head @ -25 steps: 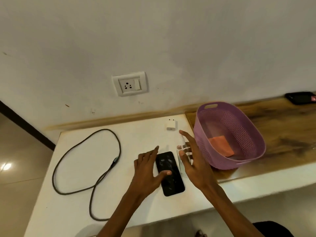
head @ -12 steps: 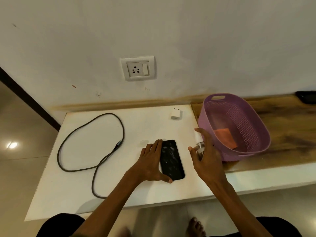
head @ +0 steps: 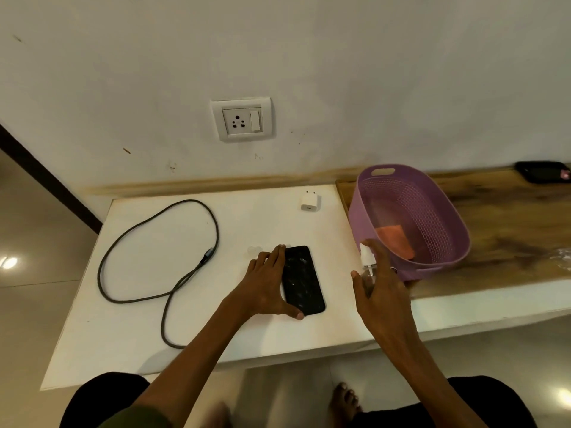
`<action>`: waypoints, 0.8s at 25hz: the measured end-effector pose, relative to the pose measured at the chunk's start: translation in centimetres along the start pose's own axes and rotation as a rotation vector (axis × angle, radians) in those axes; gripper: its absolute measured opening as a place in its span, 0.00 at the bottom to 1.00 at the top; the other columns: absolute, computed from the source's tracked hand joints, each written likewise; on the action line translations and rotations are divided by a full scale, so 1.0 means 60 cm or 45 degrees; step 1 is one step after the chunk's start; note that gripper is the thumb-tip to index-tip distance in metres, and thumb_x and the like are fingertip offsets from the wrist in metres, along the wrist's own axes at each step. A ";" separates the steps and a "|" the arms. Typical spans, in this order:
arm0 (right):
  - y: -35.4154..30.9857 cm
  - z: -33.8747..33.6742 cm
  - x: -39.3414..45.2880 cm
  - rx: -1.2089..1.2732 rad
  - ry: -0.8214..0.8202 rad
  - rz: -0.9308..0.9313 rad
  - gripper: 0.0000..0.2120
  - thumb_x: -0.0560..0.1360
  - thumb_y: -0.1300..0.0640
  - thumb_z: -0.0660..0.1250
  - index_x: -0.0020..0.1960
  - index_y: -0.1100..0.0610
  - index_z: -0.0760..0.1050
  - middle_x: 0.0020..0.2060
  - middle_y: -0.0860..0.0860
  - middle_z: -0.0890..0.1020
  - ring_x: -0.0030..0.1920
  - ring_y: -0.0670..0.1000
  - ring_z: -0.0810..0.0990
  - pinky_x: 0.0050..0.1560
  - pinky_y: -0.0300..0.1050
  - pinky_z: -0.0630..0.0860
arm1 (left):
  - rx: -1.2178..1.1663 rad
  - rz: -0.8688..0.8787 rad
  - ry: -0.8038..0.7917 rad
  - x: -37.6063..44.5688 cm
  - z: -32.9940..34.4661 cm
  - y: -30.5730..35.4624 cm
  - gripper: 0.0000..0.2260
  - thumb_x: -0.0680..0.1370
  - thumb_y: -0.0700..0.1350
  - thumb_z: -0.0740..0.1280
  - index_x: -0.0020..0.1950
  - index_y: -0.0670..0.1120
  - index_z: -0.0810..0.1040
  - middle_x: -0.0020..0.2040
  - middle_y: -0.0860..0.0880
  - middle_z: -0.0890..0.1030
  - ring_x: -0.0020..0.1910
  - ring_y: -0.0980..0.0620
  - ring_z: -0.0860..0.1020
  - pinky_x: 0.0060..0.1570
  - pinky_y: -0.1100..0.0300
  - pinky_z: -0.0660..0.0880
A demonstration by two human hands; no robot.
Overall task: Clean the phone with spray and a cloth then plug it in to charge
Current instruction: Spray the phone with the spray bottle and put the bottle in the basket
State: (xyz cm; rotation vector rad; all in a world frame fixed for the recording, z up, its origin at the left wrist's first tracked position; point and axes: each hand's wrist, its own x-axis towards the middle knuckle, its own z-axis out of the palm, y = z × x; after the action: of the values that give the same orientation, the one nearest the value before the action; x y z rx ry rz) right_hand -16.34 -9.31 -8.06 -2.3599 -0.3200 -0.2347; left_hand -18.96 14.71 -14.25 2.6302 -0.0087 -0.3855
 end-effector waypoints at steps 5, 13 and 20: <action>-0.005 -0.024 -0.040 0.012 -0.068 0.049 0.28 0.73 0.52 0.69 0.68 0.40 0.59 0.41 0.43 0.73 0.28 0.44 0.77 0.30 0.24 0.68 | 0.022 0.012 0.010 -0.002 -0.003 0.005 0.65 0.54 0.76 0.71 0.78 0.52 0.39 0.79 0.51 0.50 0.75 0.45 0.53 0.74 0.46 0.54; 0.009 -0.031 -0.061 -0.013 -0.124 0.155 0.28 0.74 0.48 0.66 0.69 0.44 0.57 0.48 0.52 0.80 0.32 0.44 0.78 0.40 0.39 0.74 | -0.056 -0.023 -0.031 -0.007 -0.014 0.016 0.63 0.58 0.71 0.75 0.79 0.50 0.39 0.80 0.51 0.48 0.76 0.43 0.51 0.75 0.44 0.54; -0.007 0.006 -0.037 0.314 -0.065 0.061 0.27 0.74 0.44 0.63 0.68 0.37 0.54 0.47 0.42 0.74 0.39 0.45 0.80 0.40 0.33 0.77 | -0.111 -0.012 0.796 -0.010 -0.074 -0.023 0.23 0.75 0.43 0.72 0.70 0.47 0.74 0.66 0.46 0.77 0.64 0.43 0.72 0.65 0.52 0.67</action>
State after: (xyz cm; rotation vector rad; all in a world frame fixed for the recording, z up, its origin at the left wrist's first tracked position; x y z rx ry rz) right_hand -18.57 -9.13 -8.61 -2.1296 -0.2984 -0.1051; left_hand -18.43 18.00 -10.99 2.5510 0.2184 0.4322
